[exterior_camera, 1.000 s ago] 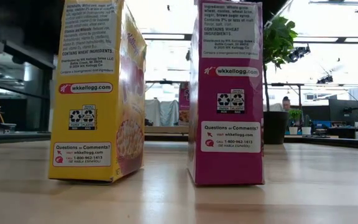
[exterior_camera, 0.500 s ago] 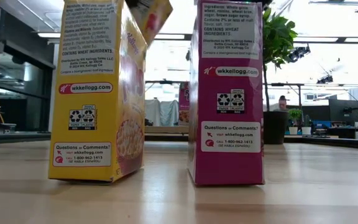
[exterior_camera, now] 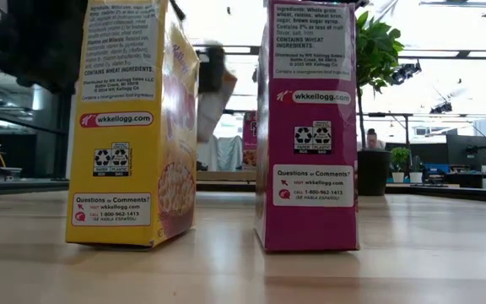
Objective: Stack cereal on shelf
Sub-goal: Put the yellow cereal box on the shelf
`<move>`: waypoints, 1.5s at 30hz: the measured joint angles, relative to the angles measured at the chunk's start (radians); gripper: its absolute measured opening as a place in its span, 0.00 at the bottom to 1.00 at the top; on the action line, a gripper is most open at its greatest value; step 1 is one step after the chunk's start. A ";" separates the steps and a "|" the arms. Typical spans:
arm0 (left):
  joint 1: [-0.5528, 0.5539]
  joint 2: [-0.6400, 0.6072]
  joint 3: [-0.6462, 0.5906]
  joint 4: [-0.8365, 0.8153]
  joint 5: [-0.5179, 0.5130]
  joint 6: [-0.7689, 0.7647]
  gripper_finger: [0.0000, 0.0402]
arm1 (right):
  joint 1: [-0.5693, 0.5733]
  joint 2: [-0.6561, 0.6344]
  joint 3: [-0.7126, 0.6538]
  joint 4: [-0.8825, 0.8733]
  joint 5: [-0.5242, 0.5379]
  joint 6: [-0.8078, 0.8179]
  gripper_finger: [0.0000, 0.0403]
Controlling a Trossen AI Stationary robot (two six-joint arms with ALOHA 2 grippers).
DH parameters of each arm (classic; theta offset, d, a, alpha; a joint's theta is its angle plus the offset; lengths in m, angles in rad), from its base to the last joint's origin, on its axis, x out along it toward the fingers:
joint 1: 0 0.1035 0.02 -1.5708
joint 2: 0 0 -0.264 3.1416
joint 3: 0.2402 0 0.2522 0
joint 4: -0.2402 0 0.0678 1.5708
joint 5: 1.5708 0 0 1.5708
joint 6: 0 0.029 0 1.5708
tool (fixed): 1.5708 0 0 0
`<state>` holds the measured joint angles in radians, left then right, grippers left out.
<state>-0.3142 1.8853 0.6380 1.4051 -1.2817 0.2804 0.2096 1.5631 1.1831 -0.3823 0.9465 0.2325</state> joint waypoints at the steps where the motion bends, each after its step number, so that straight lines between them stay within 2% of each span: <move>1: 0.008 0.028 0.020 0.004 -0.042 -0.001 0.00 | 0.000 0.000 0.000 0.000 0.006 -0.006 0.40; 3: 0.024 0.074 0.048 0.016 -0.068 -0.045 0.00 | 0.000 0.000 0.000 0.000 0.007 -0.006 0.40; 11: 0.114 0.178 0.070 0.060 -0.066 -0.227 0.00 | 0.000 0.000 0.000 0.003 0.015 -0.009 0.40; 15: 0.157 0.198 0.071 0.063 0.001 -0.319 0.00 | 0.000 0.000 0.000 0.004 0.015 -0.009 0.40; 21: 0.190 0.199 0.071 0.062 0.023 -0.308 0.00 | 0.000 0.000 0.000 0.005 0.012 -0.007 0.40; 27: 0.182 0.199 0.071 0.060 0.095 -0.271 0.04 | 0.000 0.000 0.000 0.006 0.010 -0.006 0.40; 33: 0.174 0.199 0.071 0.059 0.097 -0.270 0.11 | 0.000 0.000 0.000 0.007 0.006 0.000 0.40; 45: 0.155 0.201 0.071 0.058 0.096 -0.269 0.37 | 0.000 0.001 0.000 0.007 -0.015 0.020 0.40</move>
<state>-0.1589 2.0861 0.7086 1.4628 -1.1854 0.0116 0.2096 1.5639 1.1831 -0.3752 0.9314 0.2528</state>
